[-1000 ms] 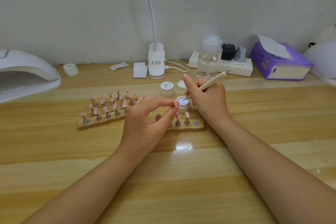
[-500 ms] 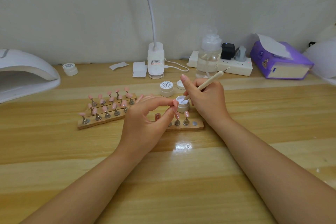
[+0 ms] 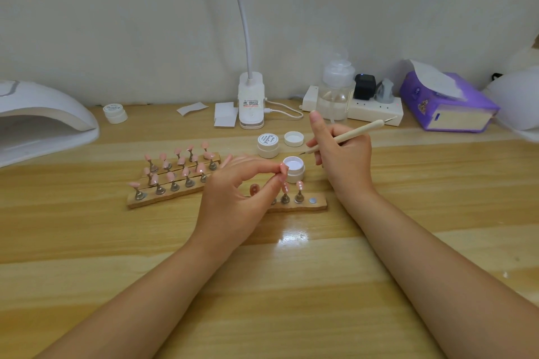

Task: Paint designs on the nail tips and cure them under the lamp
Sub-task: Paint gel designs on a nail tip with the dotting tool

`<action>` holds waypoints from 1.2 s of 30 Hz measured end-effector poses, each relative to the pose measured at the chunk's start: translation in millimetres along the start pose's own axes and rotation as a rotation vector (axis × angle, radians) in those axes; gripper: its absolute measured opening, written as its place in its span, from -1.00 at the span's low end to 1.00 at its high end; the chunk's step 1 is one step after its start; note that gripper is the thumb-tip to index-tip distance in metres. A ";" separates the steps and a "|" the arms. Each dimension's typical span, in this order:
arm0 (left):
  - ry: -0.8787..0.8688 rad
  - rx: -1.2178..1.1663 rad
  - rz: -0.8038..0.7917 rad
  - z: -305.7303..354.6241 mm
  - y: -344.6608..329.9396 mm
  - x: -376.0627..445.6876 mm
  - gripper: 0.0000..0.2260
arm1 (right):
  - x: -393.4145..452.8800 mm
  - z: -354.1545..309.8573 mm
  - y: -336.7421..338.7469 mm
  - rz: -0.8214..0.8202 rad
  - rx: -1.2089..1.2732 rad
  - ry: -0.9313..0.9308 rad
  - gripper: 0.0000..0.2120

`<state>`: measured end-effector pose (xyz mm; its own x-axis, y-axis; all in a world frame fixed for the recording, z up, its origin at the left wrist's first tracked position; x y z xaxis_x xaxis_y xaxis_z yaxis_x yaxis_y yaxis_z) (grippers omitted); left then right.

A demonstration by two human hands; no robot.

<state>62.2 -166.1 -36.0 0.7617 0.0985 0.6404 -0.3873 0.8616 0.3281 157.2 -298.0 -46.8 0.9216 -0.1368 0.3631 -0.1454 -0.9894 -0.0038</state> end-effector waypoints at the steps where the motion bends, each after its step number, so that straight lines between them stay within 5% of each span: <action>1: 0.001 -0.003 0.000 0.2 0.1 -0.1 -0.89 | -0.2 -0.8 0.6 0.013 0.013 -0.009 -0.53; 6: 0.025 -0.027 -0.009 -0.2 0.2 -0.2 -0.91 | 0.8 -10.9 4.0 0.047 0.051 -0.028 -0.64; 22: -0.025 0.021 -0.090 1.5 -1.6 -1.4 -0.91 | -42.0 -40.9 14.6 -0.199 0.274 -0.126 -0.75; 36: -0.061 0.038 -0.134 0.5 -2.7 -2.7 -0.84 | -49.3 -45.5 8.4 -0.240 0.262 -0.026 -0.59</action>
<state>60.9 -169.0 -38.3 0.7754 -0.0478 0.6296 -0.3043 0.8454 0.4390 94.1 -297.4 -22.4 0.9276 0.1032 0.3590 0.1704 -0.9721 -0.1609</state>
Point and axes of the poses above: each hand's wrist, its own x-axis towards the middle knuckle, its own y-axis out of the back of the hand, z = x × y, the point moved 2 cm from there along x, towards the middle knuckle, and after that the axes turned 1 degree about -y, right-handed, at the moved point
